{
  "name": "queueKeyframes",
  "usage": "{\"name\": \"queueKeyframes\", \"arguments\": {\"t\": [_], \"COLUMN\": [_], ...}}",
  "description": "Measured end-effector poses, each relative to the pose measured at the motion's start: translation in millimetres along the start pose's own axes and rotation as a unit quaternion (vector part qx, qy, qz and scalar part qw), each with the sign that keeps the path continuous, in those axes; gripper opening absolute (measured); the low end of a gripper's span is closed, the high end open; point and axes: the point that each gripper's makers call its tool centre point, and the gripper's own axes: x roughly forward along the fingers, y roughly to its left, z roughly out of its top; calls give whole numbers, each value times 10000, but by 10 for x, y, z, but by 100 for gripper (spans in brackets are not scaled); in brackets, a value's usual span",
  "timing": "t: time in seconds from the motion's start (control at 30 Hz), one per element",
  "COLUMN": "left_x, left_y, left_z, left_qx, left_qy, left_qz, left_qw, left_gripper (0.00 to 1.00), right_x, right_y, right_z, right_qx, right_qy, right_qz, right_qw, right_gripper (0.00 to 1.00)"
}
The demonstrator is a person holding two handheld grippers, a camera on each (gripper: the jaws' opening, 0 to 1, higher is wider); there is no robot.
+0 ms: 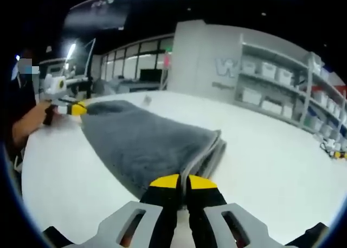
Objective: Open the folded towel by lifting each exposed corner and separating the folded layers until the towel lies flat within the target outline without major curled edges
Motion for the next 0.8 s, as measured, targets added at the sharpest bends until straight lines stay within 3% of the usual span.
{"name": "queueKeyframes", "arguments": {"t": [0.23,0.5,0.63,0.8], "left_x": [-86,-179,-221,-231], "left_y": [-55,-83,-145,-156], "left_z": [-46,19,-9,6], "left_qx": [231,219,493,613], "left_qy": [55,44,341,401], "left_qz": [63,28,32,50], "left_qw": [9997,9997,9982,9973], "left_gripper": [5,5,5,5], "right_x": [-45,-106,-138,-133], "right_y": [80,134,148,159], "right_z": [-17,1,24,8], "right_qx": [-42,-36,-22,-22], "right_qy": [7,53,60,129], "right_qz": [42,91,107,101], "right_qw": [10000,9999,9999,9999], "right_gripper": [0,0,0,0]}}
